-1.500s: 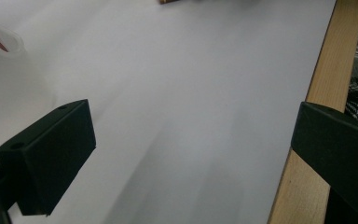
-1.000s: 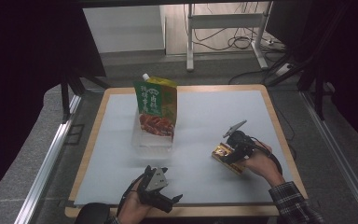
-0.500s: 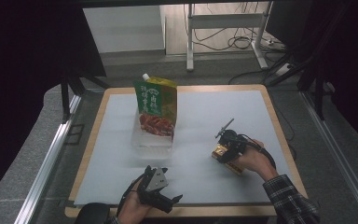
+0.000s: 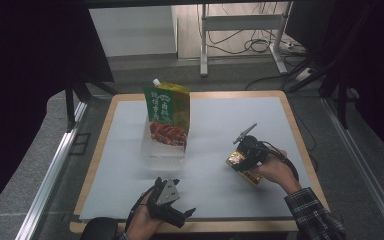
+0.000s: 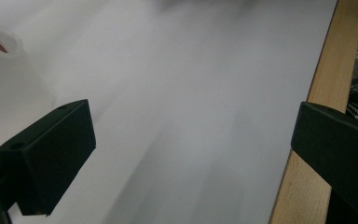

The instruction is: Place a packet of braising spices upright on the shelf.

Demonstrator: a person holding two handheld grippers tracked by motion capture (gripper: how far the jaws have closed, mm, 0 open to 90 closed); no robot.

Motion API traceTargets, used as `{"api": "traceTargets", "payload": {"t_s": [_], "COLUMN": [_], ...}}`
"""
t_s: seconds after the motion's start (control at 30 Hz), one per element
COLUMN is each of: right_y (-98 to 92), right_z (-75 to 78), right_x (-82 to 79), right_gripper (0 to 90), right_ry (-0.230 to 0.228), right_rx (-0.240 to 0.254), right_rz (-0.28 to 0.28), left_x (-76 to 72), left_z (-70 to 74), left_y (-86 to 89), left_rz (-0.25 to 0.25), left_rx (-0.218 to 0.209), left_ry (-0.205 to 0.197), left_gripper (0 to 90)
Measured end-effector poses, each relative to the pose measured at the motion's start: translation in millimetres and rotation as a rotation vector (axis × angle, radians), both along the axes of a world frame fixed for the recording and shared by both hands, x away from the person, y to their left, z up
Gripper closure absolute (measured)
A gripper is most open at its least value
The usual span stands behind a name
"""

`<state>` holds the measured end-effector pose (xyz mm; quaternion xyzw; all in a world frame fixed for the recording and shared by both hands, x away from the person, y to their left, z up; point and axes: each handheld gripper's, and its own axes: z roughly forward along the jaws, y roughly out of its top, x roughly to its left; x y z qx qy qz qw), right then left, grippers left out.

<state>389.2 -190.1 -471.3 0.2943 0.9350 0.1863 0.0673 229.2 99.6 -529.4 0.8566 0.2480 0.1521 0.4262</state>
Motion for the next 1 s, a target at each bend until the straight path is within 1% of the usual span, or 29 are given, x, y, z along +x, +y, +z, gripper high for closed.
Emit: {"api": "traceTargets", "payload": {"t_s": [0.1,0.13,0.23,0.3,0.37,0.47,0.5,0.6,0.73,0.9,1.0], "right_y": [-0.3,-0.3,-0.1,-0.4,-0.7,-1.2,-1.2,-0.5,0.8,3.1,6.1], "right_z": [6.5,8.5,15.0,18.5,21.8,26.1,27.8,31.5,36.9,42.1,44.4], "right_x": [-1.6,-2.1,-4.3,-5.1,-6.2,-7.8,-8.6,-10.6,-12.6,-14.1,-14.9], "right_gripper": [32.4,32.4,32.4,32.4,32.4,32.4,32.4,32.4,32.4,32.4,32.4], "right_ry": [-0.020,-0.028,-0.058,-0.079,-0.099,-0.129,-0.144,-0.176,-0.220,-0.263,-0.278], "right_rx": [0.034,0.045,0.076,0.105,0.138,0.193,0.215,0.259,0.329,0.388,0.416], "right_rz": [0.003,0.003,0.002,0.008,0.009,0.013,0.015,0.016,0.022,0.034,0.042], "left_x": [0.1,0.5,0.8,0.8,0.6,0.8,0.5,0.6,0.6,0.7,0.8], "left_z": [0.3,0.7,1.3,1.6,1.4,1.8,1.6,2.1,2.1,2.1,2.5], "left_y": [0.8,1.7,3.3,3.7,3.4,3.9,3.6,4.0,4.0,5.0,6.2], "left_rz": [0.001,0.000,0.009,0.013,0.014,0.009,0.012,0.013,0.012,0.018,0.024], "left_rx": [0.000,0.005,-0.003,-0.007,-0.011,-0.001,-0.009,-0.008,-0.008,-0.016,-0.018], "left_ry": [-0.002,-0.004,-0.005,-0.006,-0.006,-0.008,-0.008,-0.011,-0.011,-0.010,-0.011], "left_gripper": [0.0,0.0,0.0,0.0,0.0,0.0,0.0,0.0,0.0,0.0,0.0]}}
